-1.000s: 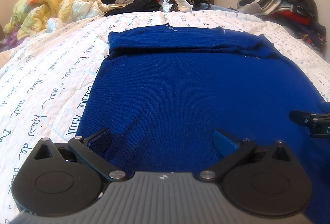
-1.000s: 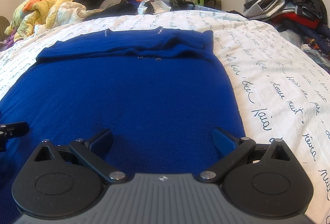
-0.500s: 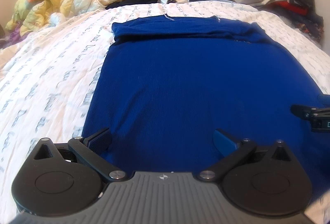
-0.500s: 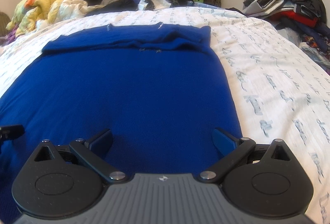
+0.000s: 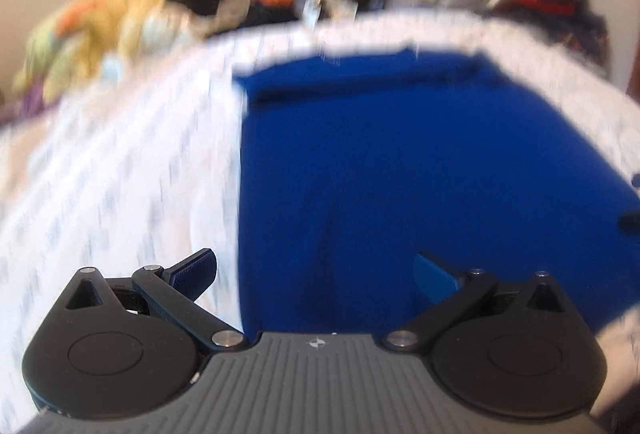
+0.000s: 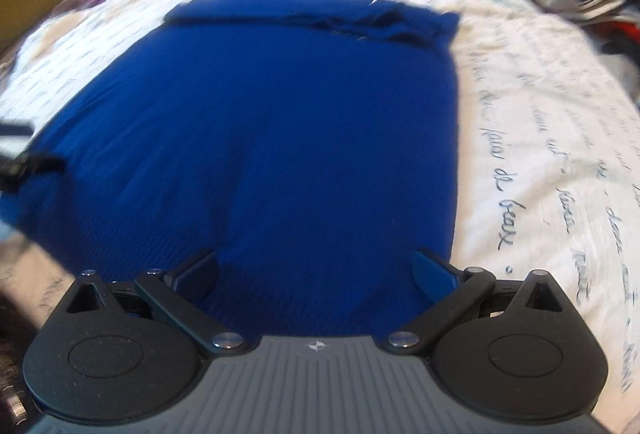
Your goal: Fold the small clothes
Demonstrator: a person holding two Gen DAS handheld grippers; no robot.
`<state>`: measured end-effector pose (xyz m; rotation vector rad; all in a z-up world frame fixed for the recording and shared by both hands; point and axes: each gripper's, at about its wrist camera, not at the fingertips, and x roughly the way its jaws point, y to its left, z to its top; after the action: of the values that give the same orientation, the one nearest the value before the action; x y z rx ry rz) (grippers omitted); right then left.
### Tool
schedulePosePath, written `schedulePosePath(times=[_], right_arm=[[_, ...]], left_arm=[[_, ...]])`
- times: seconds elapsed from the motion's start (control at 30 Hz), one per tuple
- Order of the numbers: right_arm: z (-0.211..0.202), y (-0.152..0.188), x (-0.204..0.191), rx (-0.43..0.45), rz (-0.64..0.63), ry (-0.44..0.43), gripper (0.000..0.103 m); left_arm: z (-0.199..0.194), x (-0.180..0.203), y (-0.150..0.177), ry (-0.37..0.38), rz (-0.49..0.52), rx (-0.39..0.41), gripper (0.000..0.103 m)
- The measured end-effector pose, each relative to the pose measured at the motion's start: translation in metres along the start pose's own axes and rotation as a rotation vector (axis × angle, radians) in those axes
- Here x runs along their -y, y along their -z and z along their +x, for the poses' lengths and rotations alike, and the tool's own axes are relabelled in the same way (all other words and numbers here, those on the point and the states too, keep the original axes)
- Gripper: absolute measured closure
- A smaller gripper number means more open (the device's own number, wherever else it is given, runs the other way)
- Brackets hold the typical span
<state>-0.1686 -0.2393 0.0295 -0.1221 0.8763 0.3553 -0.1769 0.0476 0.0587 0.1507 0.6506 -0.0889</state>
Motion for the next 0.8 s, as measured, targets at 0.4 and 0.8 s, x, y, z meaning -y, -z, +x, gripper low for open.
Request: schedulePosePath(times=[0.4,0.8], right_arm=[[0.117,-0.221,0.094,0.267,0.232,0.041,0.000],[0.156,-0.238,0.181,0.086,0.630,-0.243,0.016]], left_arm=[[0.202,0.000,-0.171,-0.070,-0.029,0.089,0.000],[0.252,-0.030,-0.148,-0.013,-0.157,-0.011,0.000]])
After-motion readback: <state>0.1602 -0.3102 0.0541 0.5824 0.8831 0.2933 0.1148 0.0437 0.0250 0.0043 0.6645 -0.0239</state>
